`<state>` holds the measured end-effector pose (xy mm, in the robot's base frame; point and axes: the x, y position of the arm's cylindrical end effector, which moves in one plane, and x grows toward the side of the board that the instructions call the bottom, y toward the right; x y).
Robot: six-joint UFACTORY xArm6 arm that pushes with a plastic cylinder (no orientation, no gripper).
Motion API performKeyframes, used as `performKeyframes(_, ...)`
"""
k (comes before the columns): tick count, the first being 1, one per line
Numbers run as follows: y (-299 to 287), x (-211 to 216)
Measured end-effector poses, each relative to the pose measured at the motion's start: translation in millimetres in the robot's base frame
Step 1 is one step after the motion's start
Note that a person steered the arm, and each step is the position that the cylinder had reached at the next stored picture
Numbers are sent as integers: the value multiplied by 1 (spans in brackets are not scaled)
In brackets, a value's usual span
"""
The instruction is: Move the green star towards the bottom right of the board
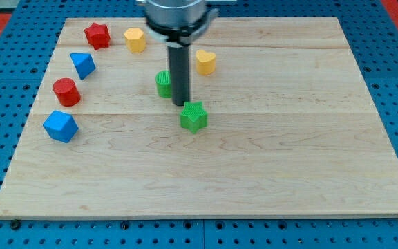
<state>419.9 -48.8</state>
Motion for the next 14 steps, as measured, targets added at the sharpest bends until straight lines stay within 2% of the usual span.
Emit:
performKeyframes(1, 4, 43)
performKeyframes(2, 60, 41)
performKeyframes(3, 18, 30)
performKeyframes(4, 123, 14)
performKeyframes(5, 189, 20)
performKeyframes(6, 185, 78)
performKeyframes(7, 141, 57)
performKeyframes(8, 75, 57)
performKeyframes(9, 91, 88)
performKeyframes(11, 140, 64)
performKeyframes(12, 174, 82)
performKeyframes(13, 124, 84)
performKeyframes(14, 129, 123)
